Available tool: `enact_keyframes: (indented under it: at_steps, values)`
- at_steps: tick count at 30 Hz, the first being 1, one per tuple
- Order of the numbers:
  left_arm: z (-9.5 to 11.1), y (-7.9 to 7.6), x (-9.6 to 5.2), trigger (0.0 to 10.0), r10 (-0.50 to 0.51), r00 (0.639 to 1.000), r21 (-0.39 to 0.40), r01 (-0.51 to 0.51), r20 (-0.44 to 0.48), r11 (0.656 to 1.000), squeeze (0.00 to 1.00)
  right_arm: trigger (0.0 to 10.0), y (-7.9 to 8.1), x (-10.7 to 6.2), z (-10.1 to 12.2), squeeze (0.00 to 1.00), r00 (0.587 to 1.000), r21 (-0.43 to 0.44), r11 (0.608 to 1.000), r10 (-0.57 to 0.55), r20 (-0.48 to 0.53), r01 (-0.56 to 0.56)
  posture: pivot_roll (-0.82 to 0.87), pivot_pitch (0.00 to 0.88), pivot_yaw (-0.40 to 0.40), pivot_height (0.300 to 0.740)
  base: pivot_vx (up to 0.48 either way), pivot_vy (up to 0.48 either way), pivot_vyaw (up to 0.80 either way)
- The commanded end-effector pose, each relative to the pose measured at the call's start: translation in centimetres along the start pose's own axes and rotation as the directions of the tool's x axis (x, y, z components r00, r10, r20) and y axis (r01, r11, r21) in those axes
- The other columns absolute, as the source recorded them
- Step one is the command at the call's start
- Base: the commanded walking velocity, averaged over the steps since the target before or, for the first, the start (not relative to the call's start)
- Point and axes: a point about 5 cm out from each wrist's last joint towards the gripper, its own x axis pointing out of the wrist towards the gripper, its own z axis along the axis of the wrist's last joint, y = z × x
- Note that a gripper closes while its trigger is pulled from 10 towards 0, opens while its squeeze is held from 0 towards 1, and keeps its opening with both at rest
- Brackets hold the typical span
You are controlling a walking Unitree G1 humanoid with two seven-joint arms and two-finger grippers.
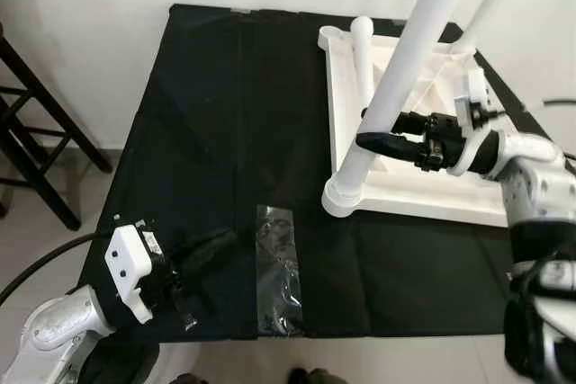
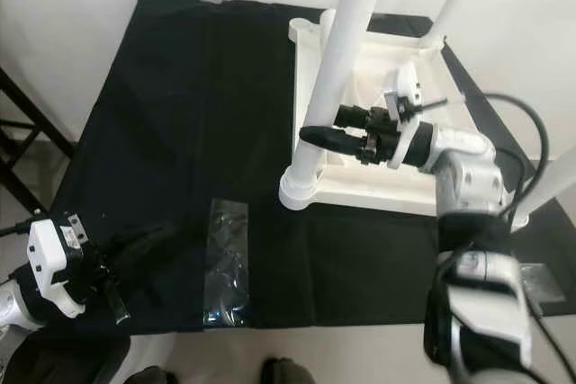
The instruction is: Building children table
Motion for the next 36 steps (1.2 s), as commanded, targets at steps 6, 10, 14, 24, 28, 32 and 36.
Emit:
enact_keyframes:
  at_steps: [6,10,14,24,28,32,36]
  values:
    - [0.3,0.0,-0.3,10.0,-0.004,1.0,0.008,0.004,0.006,1.0,0.0,0.0,8.4,4.2,-8.0,0.0,0.825,0.169,0.821,-0.489,-0.283,0.545,0.07,0.187,-0.121,0.74,0.0,0.0,0.0]
    - [0.2,0.2,-0.3,10.0,-0.008,1.0,0.007,0.008,0.005,1.0,0.0,0.0,11.2,4.8,-8.2,0.0,0.75,0.137,0.755,-0.579,-0.319,0.641,0.05,0.172,-0.108,0.74,0.0,0.0,0.0]
    - [0.0,0.1,0.0,10.0,-0.025,1.0,-0.005,0.025,0.005,1.0,0.0,2.4,9.0,5.2,-7.4,0.0,0.76,0.08,0.776,-0.585,-0.283,0.626,0.07,0.159,-0.123,0.74,0.0,0.0,0.0]
    - [-0.1,0.0,0.1,10.0,-0.021,1.0,-0.005,0.021,0.006,1.0,0.0,10.0,7.8,6.4,-3.2,1.0,0.95,0.202,0.928,-0.31,-0.04,0.312,0.07,0.147,-0.116,0.74,0.0,0.0,0.0]
    - [-0.2,-0.1,0.3,10.0,-0.029,1.0,-0.011,0.029,0.007,1.0,0.0,10.0,6.5,5.7,-1.0,0.0,1.0,0.07,0.997,-0.022,0.02,0.021,0.08,0.144,-0.113,0.74,0.0,0.0,0.0]
    - [-0.2,-0.1,0.3,10.0,-0.031,1.0,-0.014,0.031,0.006,0.999,0.0,10.0,4.0,5.7,0.3,0.0,0.995,0.069,0.995,0.069,0.069,-0.074,0.09,0.144,-0.113,0.74,0.0,0.0,0.0]
    - [-0.2,-0.1,0.4,10.0,-0.031,1.0,-0.014,0.031,0.004,0.999,0.0,10.0,2.4,6.1,0.9,0.0,0.995,0.063,0.996,0.059,0.081,-0.065,0.09,0.144,-0.115,0.74,0.0,0.0,0.0]
